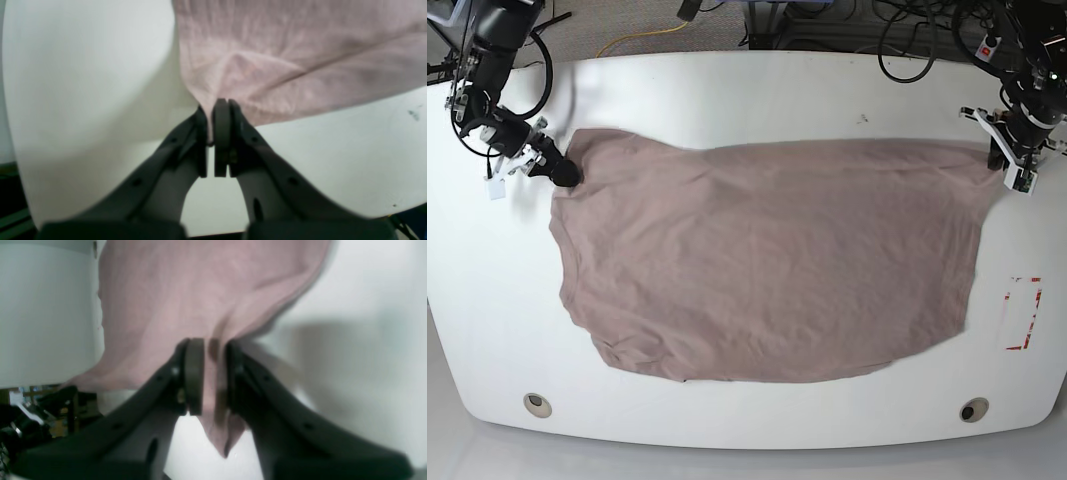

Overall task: Fold the T-shirt properly
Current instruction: 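Drag the held shirt edge with both grippers to spread it flat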

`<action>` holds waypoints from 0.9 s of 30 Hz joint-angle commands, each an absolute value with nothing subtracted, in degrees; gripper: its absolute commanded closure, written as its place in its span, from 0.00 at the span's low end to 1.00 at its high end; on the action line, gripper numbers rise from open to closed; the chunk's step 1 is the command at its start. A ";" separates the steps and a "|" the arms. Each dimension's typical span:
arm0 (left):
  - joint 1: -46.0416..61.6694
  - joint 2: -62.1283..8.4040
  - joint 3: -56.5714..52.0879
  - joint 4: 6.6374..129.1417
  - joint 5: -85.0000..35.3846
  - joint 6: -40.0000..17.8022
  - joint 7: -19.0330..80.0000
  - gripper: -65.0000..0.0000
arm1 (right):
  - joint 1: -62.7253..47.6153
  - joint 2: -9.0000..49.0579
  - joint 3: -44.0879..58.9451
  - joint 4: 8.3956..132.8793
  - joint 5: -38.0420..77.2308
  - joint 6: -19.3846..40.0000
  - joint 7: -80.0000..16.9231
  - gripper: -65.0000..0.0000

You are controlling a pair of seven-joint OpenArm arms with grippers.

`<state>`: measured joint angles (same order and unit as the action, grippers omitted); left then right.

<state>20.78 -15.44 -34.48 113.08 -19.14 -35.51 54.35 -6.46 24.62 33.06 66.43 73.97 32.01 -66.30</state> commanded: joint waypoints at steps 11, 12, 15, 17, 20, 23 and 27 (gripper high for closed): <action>20.62 -16.31 -38.11 114.07 -19.38 -38.64 53.32 1.00 | -14.64 21.23 38.46 76.26 75.65 32.48 -65.71 0.44; 20.62 -16.31 -38.11 114.07 -19.38 -38.64 53.32 1.00 | -15.34 20.70 38.46 77.14 75.65 32.48 -65.71 0.45; 20.62 -16.31 -38.11 114.07 -19.38 -38.64 53.32 1.00 | -17.36 19.03 38.37 79.69 75.47 32.48 -65.71 0.45; 20.62 -16.31 -38.11 114.07 -19.38 -38.64 53.32 1.00 | -18.42 18.07 38.29 80.66 75.21 32.04 -65.71 0.45; 20.62 -16.31 -38.02 114.07 -19.38 -38.64 53.32 1.00 | -19.47 16.13 38.37 81.36 73.10 28.88 -65.63 0.45; 20.62 -16.31 -37.85 114.07 -19.38 -38.64 53.32 1.00 | -19.47 14.37 38.37 82.15 69.76 27.30 -65.63 0.45; 20.62 -16.31 -37.76 114.07 -19.38 -38.64 53.32 1.00 | -19.65 12.00 38.29 85.14 67.91 26.95 -65.63 0.45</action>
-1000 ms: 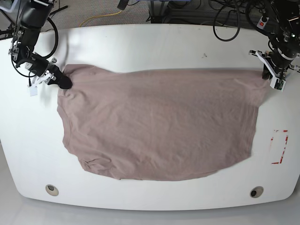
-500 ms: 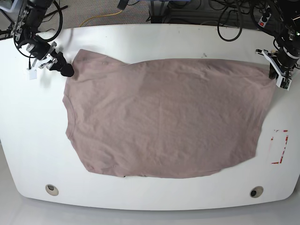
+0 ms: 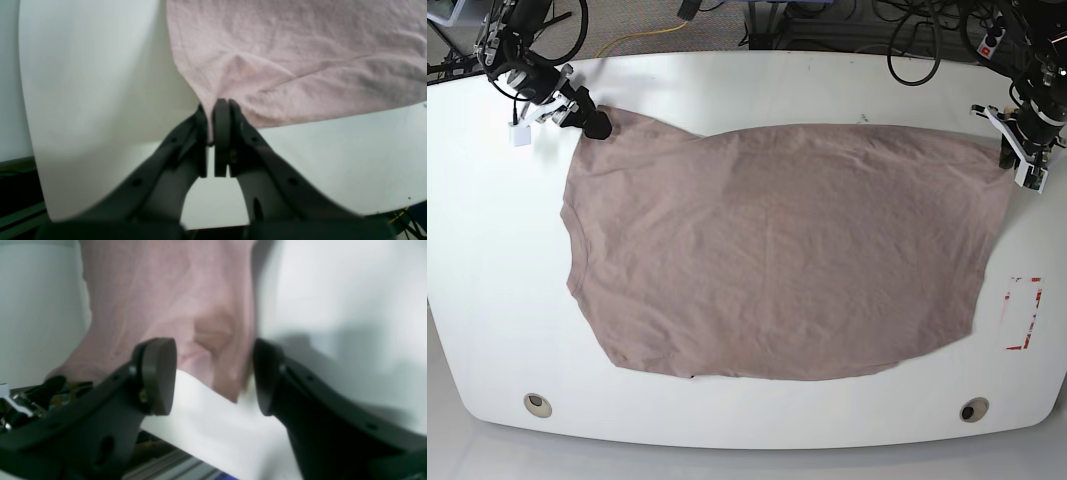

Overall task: Fold the T-shirt properly
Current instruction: 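Drag the held shirt edge with both grippers to spread it flat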

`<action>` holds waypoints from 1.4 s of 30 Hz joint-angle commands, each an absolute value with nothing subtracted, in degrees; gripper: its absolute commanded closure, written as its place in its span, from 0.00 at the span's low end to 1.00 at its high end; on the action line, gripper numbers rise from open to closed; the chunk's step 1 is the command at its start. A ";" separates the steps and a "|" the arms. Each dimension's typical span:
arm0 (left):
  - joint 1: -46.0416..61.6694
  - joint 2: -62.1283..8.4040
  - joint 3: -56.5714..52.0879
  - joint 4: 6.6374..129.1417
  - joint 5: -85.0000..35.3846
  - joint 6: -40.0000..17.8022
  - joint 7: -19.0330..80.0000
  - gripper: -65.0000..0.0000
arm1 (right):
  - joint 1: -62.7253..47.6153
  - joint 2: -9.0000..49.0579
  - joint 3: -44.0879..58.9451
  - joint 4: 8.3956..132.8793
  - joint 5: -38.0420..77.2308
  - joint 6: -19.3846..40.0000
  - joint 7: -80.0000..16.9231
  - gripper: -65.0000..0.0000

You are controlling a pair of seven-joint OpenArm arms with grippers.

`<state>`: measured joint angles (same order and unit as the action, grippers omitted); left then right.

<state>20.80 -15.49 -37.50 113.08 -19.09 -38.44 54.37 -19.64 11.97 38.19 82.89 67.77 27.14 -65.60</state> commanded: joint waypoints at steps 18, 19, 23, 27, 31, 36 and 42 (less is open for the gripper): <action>20.44 -16.31 -37.85 114.15 -19.38 -39.16 53.23 1.00 | -22.11 10.51 38.64 91.56 64.75 27.21 -65.45 1.00; 20.53 -16.31 -37.85 114.15 -19.38 -39.78 53.23 1.00 | -22.64 10.51 38.64 92.70 64.75 27.21 -65.45 1.00; 21.14 -15.96 -38.20 114.33 -19.38 -40.00 53.41 1.00 | -25.80 10.51 38.73 98.77 64.75 27.12 -65.45 1.00; 24.31 -15.96 -41.01 114.42 -19.47 -40.00 53.32 1.00 | -29.14 10.68 38.73 101.14 64.75 27.12 -65.54 1.00; 26.33 -15.96 -43.74 114.33 -19.56 -40.00 53.32 1.00 | -32.04 12.44 38.73 102.64 65.19 27.30 -65.63 1.00; 27.56 -15.78 -46.81 114.24 -19.47 -40.00 53.32 1.00 | -34.95 13.49 38.73 105.63 65.27 27.30 -65.63 1.00; 29.23 -14.64 -47.69 114.42 -19.47 -40.00 53.32 1.00 | -37.93 14.46 38.37 108.35 65.27 27.30 -65.71 1.00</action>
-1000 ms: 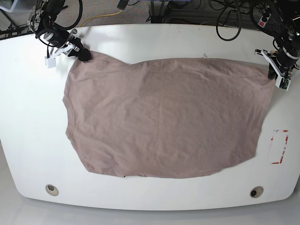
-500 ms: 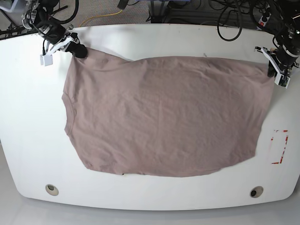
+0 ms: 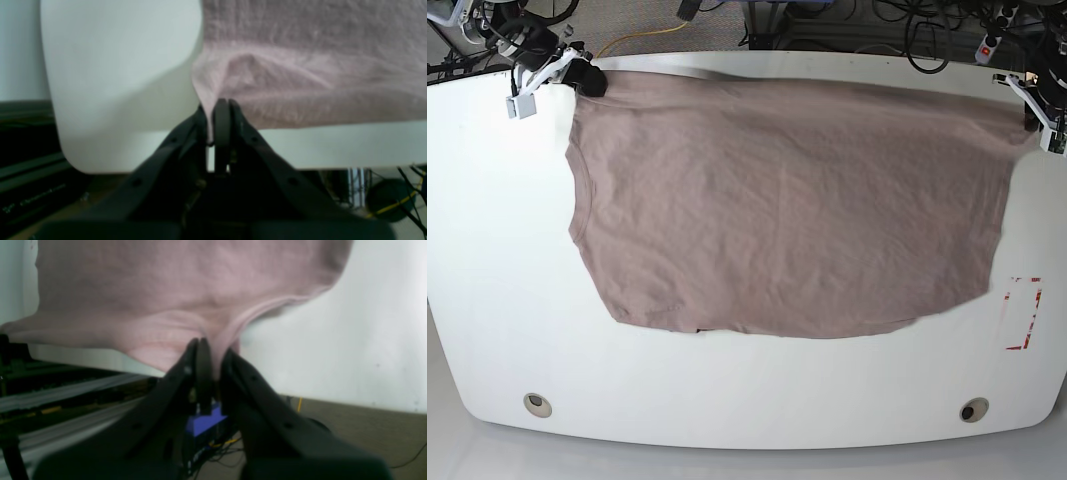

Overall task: Fold the T-shirt properly
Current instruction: 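Drag the held shirt edge with both grippers to spread it flat, then fold the held shirt edge over onto the shirt with both grippers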

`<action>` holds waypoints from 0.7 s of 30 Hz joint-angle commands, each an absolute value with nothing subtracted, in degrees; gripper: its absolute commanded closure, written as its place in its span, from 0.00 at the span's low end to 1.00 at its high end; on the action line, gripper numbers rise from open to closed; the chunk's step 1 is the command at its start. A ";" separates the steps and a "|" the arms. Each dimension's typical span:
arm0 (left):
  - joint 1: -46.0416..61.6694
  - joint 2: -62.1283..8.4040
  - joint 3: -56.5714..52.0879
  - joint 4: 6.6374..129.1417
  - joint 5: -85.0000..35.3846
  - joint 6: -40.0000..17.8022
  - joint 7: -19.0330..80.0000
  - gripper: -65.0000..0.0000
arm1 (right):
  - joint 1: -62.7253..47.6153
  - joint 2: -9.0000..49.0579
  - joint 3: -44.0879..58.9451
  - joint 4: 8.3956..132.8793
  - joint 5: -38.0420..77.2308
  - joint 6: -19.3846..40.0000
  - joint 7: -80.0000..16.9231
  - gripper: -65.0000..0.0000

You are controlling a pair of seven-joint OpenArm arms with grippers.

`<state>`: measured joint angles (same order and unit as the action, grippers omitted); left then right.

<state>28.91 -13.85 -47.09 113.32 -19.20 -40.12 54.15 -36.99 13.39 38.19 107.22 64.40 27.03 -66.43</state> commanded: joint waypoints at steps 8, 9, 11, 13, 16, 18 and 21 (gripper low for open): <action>29.05 -14.64 -47.69 114.33 -19.47 -40.00 53.32 1.00 | -38.29 14.37 38.29 108.35 67.65 28.88 -65.71 1.00; 28.88 -14.64 -47.60 114.33 -19.47 -40.00 53.32 1.00 | -38.20 14.29 38.29 108.44 67.74 29.23 -65.71 1.00; 26.33 -14.64 -47.16 114.42 -19.56 -40.00 53.32 1.00 | -36.53 14.20 38.29 108.62 67.82 29.32 -65.71 1.00; 24.48 -14.64 -47.08 114.24 -19.38 -40.00 53.41 1.00 | -34.95 14.20 38.29 108.18 67.82 29.41 -65.71 1.00; 21.05 -14.64 -45.93 113.98 -19.30 -40.00 53.41 1.00 | -32.31 14.11 38.20 105.63 67.56 29.49 -65.71 1.00; 18.77 -14.73 -44.97 113.89 -19.21 -40.00 53.41 1.00 | -29.58 14.20 38.20 104.04 67.56 29.49 -65.71 1.00; 15.60 -14.81 -43.38 113.27 -16.92 -40.00 53.49 1.00 | -25.89 14.46 38.20 101.67 67.56 29.49 -65.71 1.00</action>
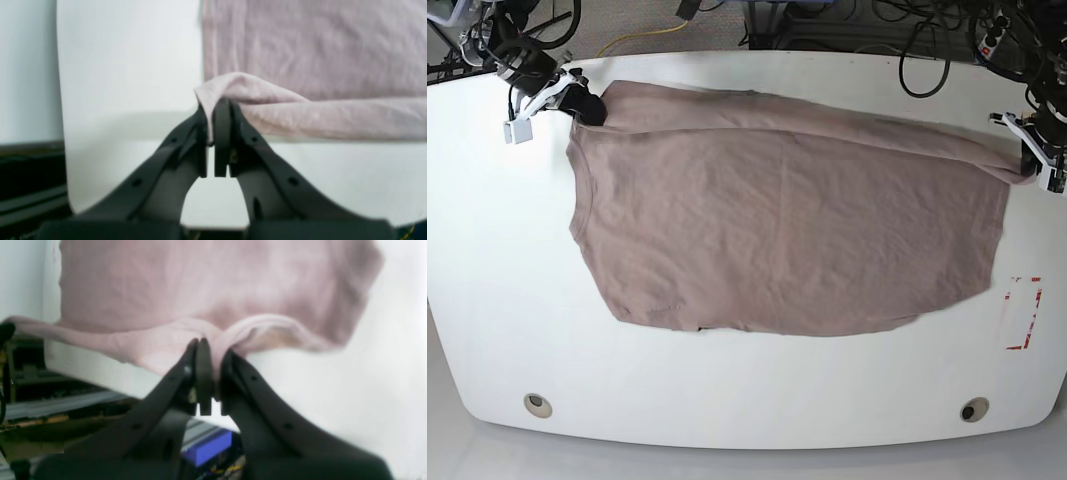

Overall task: Fold the T-shirt properly
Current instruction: 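Fold the held shirt edge over onto the shirt with both grippers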

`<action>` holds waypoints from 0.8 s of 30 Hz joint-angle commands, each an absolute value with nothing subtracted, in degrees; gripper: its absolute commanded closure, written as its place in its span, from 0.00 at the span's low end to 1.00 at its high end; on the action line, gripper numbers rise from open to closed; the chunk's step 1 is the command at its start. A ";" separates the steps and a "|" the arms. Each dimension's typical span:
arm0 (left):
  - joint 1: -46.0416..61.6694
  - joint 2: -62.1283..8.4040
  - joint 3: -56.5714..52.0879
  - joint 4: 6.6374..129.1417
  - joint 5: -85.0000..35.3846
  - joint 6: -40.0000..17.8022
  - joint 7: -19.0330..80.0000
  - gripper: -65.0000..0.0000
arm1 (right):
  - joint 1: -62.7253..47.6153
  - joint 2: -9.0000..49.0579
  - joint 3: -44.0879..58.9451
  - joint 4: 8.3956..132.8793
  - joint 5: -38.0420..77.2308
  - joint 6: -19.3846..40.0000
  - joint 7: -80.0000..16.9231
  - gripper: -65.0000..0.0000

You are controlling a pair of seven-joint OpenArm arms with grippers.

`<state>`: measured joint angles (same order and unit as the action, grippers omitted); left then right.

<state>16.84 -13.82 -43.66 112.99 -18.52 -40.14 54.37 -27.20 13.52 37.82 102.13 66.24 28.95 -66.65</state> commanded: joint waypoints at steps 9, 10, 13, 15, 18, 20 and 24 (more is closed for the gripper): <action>5.76 -14.73 -38.29 106.59 -9.80 -40.00 53.49 1.00 | -14.46 15.96 33.98 90.51 67.56 29.49 -65.71 1.00; 4.88 -14.73 -38.11 105.71 -9.63 -40.00 53.49 1.00 | -13.49 16.13 33.63 89.36 67.56 29.49 -65.63 1.00; 2.24 -14.73 -37.14 102.29 -8.31 -40.00 53.32 1.00 | -10.24 16.31 32.75 85.14 67.47 29.49 -65.45 1.00; 0.84 -14.73 -37.05 100.09 -7.08 -40.00 53.23 1.00 | -8.48 16.40 32.75 83.12 67.47 29.49 -65.45 1.00; -0.75 -14.73 -36.79 97.27 -5.76 -40.00 53.14 1.00 | -6.37 16.48 32.75 80.40 67.30 29.49 -65.36 1.00; -1.45 -14.73 -36.79 95.34 -5.14 -40.00 52.88 1.00 | -4.79 17.71 32.84 78.99 65.80 29.49 -65.27 1.00; -1.98 -14.90 -36.79 93.41 -4.79 -40.00 51.21 1.00 | -2.33 17.98 33.80 78.02 61.14 29.49 -65.10 1.00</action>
<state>-0.97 -13.72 -36.58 93.21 -4.47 -40.14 53.17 -3.66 16.84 32.84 77.19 60.97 28.99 -66.52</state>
